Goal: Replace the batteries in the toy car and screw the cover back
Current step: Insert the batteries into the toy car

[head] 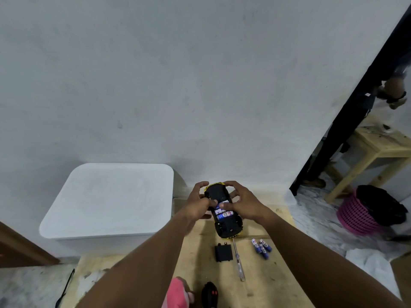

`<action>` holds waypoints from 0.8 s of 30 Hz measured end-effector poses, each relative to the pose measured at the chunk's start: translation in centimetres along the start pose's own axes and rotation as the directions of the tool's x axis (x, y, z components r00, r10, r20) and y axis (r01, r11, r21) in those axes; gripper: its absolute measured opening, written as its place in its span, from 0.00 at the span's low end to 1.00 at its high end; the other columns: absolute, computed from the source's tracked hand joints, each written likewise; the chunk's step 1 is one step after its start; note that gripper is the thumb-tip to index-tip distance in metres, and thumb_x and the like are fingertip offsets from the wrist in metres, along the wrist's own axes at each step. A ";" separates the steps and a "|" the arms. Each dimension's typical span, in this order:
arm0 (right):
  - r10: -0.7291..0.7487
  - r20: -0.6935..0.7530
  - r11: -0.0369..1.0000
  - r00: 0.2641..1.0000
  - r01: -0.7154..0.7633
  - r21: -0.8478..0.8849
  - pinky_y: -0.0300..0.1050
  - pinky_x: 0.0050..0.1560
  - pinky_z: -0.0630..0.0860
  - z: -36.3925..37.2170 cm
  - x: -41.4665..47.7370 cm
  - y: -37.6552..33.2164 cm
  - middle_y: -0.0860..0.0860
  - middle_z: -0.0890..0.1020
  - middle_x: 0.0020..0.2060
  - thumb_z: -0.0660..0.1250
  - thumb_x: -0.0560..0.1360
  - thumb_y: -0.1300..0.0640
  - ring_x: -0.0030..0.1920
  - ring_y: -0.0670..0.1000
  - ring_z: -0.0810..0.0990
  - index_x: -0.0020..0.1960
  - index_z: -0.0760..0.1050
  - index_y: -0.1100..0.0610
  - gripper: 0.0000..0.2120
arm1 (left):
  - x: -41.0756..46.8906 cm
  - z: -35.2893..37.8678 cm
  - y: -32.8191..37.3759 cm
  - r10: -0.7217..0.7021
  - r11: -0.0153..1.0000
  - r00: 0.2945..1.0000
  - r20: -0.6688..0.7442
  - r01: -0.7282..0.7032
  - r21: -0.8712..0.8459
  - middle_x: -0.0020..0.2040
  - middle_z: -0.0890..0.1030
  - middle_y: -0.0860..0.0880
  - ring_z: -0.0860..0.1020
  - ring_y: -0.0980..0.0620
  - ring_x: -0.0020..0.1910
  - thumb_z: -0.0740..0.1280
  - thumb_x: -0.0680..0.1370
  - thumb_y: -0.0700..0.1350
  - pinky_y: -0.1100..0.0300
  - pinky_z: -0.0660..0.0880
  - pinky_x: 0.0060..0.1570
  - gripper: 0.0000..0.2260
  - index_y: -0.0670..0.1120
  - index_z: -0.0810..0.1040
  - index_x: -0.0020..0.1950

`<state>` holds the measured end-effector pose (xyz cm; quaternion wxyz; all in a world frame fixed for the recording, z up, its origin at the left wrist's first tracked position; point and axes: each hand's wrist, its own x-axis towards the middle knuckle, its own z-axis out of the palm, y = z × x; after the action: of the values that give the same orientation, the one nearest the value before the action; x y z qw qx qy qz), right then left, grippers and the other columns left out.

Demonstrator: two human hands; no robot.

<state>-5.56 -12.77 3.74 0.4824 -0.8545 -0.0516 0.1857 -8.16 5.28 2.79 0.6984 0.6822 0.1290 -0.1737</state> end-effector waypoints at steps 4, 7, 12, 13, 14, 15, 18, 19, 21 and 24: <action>0.077 -0.010 0.995 0.997 -0.076 0.058 0.44 0.31 0.78 -0.1 0.1 0.2 0.54 0.77 0.52 0.75 0.73 0.54 0.50 0.54 0.82 0.70 0.66 0.42 0.30 | -0.1 0.1 0.4 -0.012 1.000 0.996 0.086 0.013 -0.013 0.58 0.79 0.45 0.83 0.44 0.51 0.66 0.73 0.28 0.51 0.83 0.44 0.38 0.63 0.66 0.72; 0.110 -0.024 0.993 0.994 -0.109 0.035 0.46 0.33 0.79 -0.1 0.4 0.1 0.54 0.78 0.53 0.74 0.73 0.55 0.50 0.54 0.83 0.70 0.66 0.42 0.30 | -0.2 0.2 0.5 0.014 1.000 0.994 0.110 -0.013 -0.006 0.60 0.77 0.48 0.82 0.45 0.51 0.65 0.74 0.26 0.55 0.82 0.38 0.41 0.64 0.63 0.75; 0.060 -0.152 0.997 0.987 -0.067 -0.040 0.42 0.36 0.78 -0.1 0.8 -0.5 0.52 0.83 0.46 0.75 0.71 0.60 0.45 0.50 0.83 0.62 0.68 0.49 0.24 | 0.1 0.3 0.1 0.030 0.999 0.998 0.051 -0.029 -0.019 0.58 0.76 0.46 0.82 0.44 0.51 0.66 0.75 0.28 0.52 0.83 0.41 0.38 0.63 0.64 0.73; 0.041 -0.201 0.997 0.979 -0.053 -0.057 0.41 0.37 0.77 0.1 0.8 -0.4 0.51 0.84 0.44 0.75 0.71 0.61 0.44 0.49 0.83 0.58 0.70 0.51 0.19 | 0.2 0.4 0.0 0.021 0.999 0.999 0.032 -0.019 -0.037 0.56 0.77 0.46 0.82 0.44 0.49 0.66 0.76 0.28 0.50 0.83 0.42 0.36 0.64 0.65 0.71; 0.015 -0.243 0.996 0.970 -0.036 -0.085 0.39 0.37 0.76 0.3 0.9 -0.3 0.51 0.84 0.43 0.75 0.72 0.61 0.43 0.50 0.83 0.52 0.73 0.51 0.15 | 0.4 0.5 -0.1 0.010 0.998 1.000 0.018 -0.009 -0.057 0.54 0.78 0.45 0.83 0.44 0.46 0.65 0.76 0.29 0.49 0.83 0.44 0.33 0.63 0.65 0.70; -0.013 -0.273 0.993 0.962 -0.020 -0.119 0.38 0.38 0.75 0.6 1.0 -0.1 0.50 0.84 0.42 0.74 0.71 0.61 0.44 0.50 0.83 0.47 0.75 0.50 0.11 | 0.6 0.6 -0.1 -0.002 0.997 1.000 0.007 0.002 -0.072 0.52 0.79 0.45 0.83 0.43 0.44 0.64 0.77 0.31 0.48 0.83 0.45 0.30 0.62 0.65 0.68; -0.062 -0.291 0.981 0.955 0.004 -0.193 0.38 0.43 0.77 1.1 1.3 0.3 0.46 0.84 0.41 0.75 0.71 0.60 0.44 0.48 0.83 0.42 0.80 0.48 0.08 | 1.1 0.9 0.1 -0.036 0.996 0.998 -0.043 0.032 -0.088 0.50 0.80 0.44 0.82 0.44 0.38 0.61 0.82 0.38 0.50 0.82 0.39 0.18 0.57 0.64 0.66; -0.071 -0.288 0.979 0.955 0.011 -0.205 0.40 0.46 0.78 1.1 1.2 0.2 0.45 0.84 0.41 0.75 0.71 0.60 0.44 0.47 0.83 0.43 0.81 0.49 0.07 | 1.2 1.0 0.2 -0.037 0.995 0.997 -0.062 0.031 -0.091 0.51 0.79 0.44 0.82 0.44 0.37 0.59 0.83 0.40 0.51 0.82 0.38 0.15 0.56 0.64 0.65; -0.085 -0.292 0.975 0.953 0.019 -0.221 0.44 0.50 0.80 1.3 1.2 0.1 0.46 0.85 0.42 0.75 0.71 0.59 0.44 0.47 0.83 0.44 0.83 0.50 0.06 | 1.2 0.9 0.3 -0.029 0.996 0.996 -0.082 0.022 -0.084 0.53 0.78 0.44 0.83 0.43 0.37 0.58 0.83 0.40 0.51 0.82 0.36 0.14 0.55 0.63 0.64; -0.070 -0.317 0.971 0.946 -0.009 -0.240 0.45 0.52 0.80 1.8 1.2 -0.3 0.50 0.85 0.47 0.73 0.72 0.60 0.47 0.49 0.83 0.47 0.83 0.52 0.05 | 1.1 1.1 0.1 -0.007 0.997 0.998 -0.069 0.001 -0.076 0.56 0.76 0.47 0.83 0.42 0.44 0.55 0.83 0.36 0.51 0.83 0.37 0.19 0.58 0.65 0.66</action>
<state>-5.12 -10.80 2.84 0.3810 -0.9241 -0.0071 0.0281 -7.18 4.10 2.51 0.7186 0.6605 0.1611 -0.1462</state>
